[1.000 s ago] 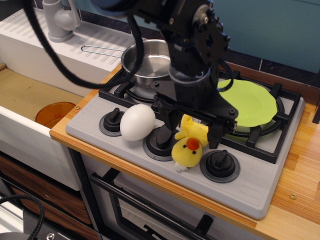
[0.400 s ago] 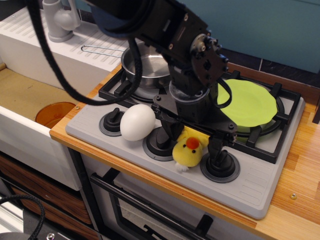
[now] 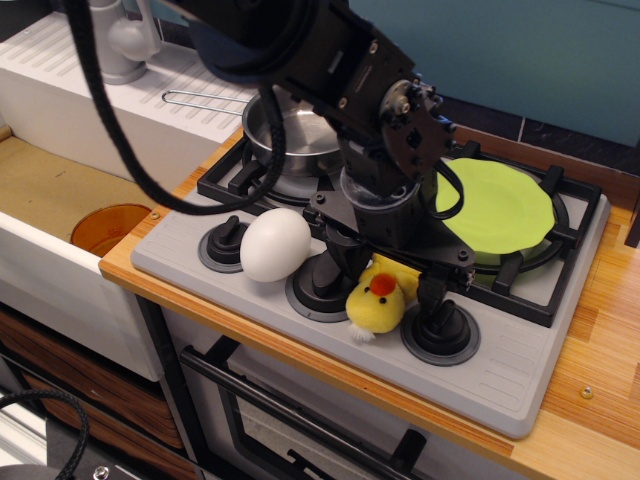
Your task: Put stuffedduck on plate and egg in pot or pan on stove
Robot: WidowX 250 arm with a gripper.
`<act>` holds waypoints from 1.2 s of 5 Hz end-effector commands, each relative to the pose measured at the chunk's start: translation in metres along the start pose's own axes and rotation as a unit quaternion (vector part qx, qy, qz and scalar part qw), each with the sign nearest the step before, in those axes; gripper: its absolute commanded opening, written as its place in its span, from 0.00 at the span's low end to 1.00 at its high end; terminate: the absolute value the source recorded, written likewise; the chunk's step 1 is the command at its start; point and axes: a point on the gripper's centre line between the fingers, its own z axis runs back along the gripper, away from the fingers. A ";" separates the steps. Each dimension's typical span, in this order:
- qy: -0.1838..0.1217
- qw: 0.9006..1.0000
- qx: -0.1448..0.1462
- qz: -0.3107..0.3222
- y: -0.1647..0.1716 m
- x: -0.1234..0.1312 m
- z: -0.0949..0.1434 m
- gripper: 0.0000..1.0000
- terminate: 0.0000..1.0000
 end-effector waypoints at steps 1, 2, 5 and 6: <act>-0.001 1.000 -0.005 0.002 -0.004 0.005 0.006 0.00 0.00; 0.004 1.000 -0.006 0.002 -0.004 0.005 0.008 0.00 0.00; 0.079 0.997 0.006 -0.003 0.008 0.031 0.068 0.00 0.00; 0.094 0.996 0.006 0.002 0.010 0.053 0.076 0.00 0.00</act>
